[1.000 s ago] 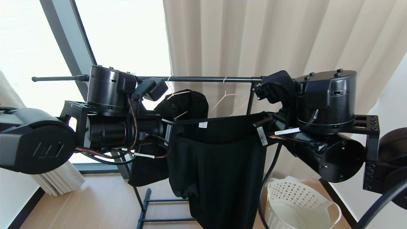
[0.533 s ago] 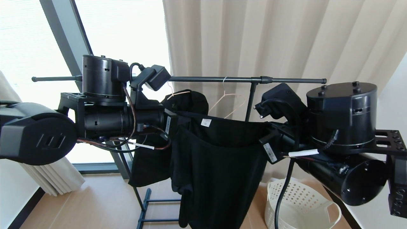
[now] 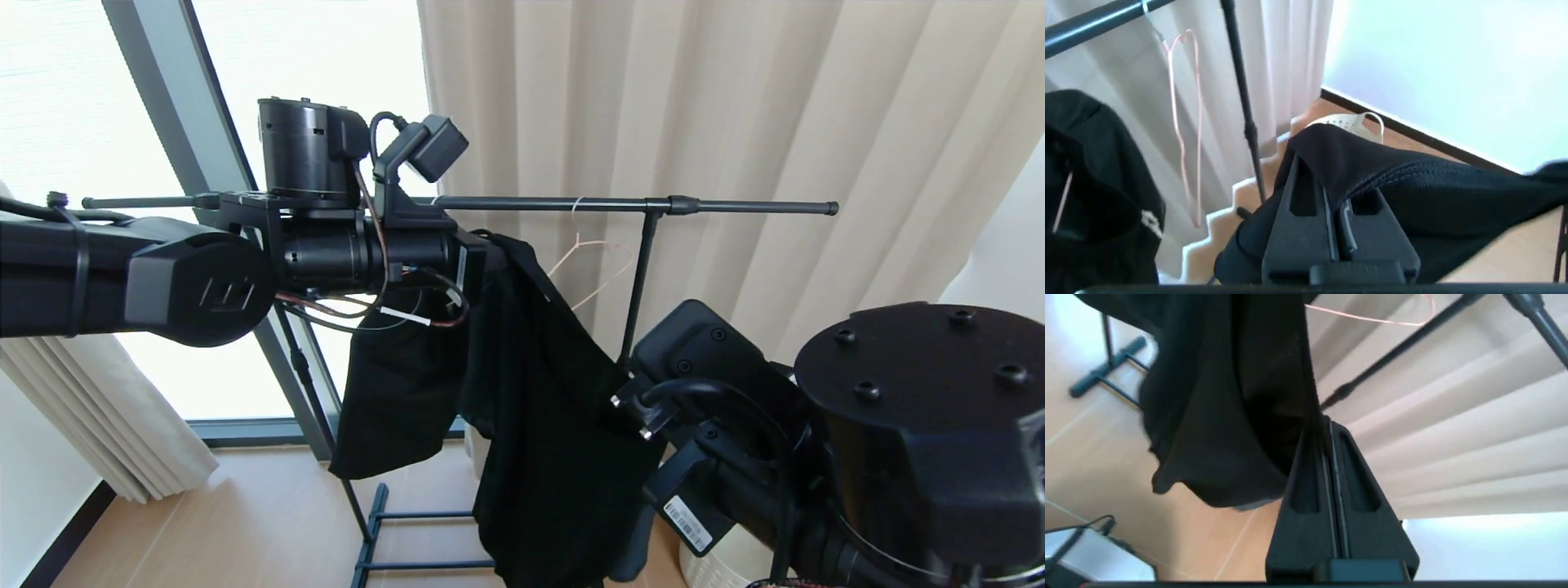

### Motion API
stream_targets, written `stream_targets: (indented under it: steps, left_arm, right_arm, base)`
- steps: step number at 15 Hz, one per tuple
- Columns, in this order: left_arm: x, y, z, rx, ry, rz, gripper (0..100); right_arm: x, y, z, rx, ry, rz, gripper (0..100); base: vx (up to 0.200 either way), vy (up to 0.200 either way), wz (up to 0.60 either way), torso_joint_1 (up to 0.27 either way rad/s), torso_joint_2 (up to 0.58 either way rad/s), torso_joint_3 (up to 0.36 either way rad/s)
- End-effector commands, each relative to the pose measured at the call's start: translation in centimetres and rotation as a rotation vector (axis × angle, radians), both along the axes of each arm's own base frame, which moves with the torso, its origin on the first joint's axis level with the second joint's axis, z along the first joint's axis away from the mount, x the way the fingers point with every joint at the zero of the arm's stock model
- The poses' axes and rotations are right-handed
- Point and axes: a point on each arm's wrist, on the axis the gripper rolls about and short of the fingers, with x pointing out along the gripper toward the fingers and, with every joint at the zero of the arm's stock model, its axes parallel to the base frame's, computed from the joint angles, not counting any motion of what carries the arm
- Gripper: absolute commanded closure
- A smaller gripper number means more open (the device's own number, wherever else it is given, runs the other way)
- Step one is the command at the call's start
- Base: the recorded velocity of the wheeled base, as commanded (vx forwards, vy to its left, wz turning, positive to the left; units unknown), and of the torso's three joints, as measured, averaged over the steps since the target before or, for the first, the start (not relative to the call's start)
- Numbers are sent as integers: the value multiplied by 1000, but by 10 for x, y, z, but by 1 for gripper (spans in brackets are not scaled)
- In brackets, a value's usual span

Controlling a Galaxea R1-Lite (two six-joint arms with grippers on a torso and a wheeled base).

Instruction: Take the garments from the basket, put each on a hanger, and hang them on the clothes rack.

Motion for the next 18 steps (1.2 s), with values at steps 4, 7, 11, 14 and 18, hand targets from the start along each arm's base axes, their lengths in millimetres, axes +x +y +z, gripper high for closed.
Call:
stream_targets:
  steps: [4,7,11,14,18]
  left_arm:
    - [10,-9,-5,-30,15,-146,100]
    - [8,-11,-4,-42,17,-199,100]
    - [8,-10,-5,-47,18,-243,100]
    - [8,-8,-4,-49,16,-238,100]
    - [8,7,0,-23,11,-84,100]
  right_arm:
    - [-7,53,-6,164,64,22,100]
    - [-6,80,-8,278,98,0,100]
    - [-6,97,1,406,120,-18,100]
    - [-3,90,1,378,125,-36,100]
    - [22,36,13,207,158,-144,100]
  base:
    - [0,0,0,0,0,0]
    - [0,0,0,0,0,0]
    - [0,0,0,0,0,0]
    - [0,0,0,0,0,0]
    - [0,0,0,0,0,0]
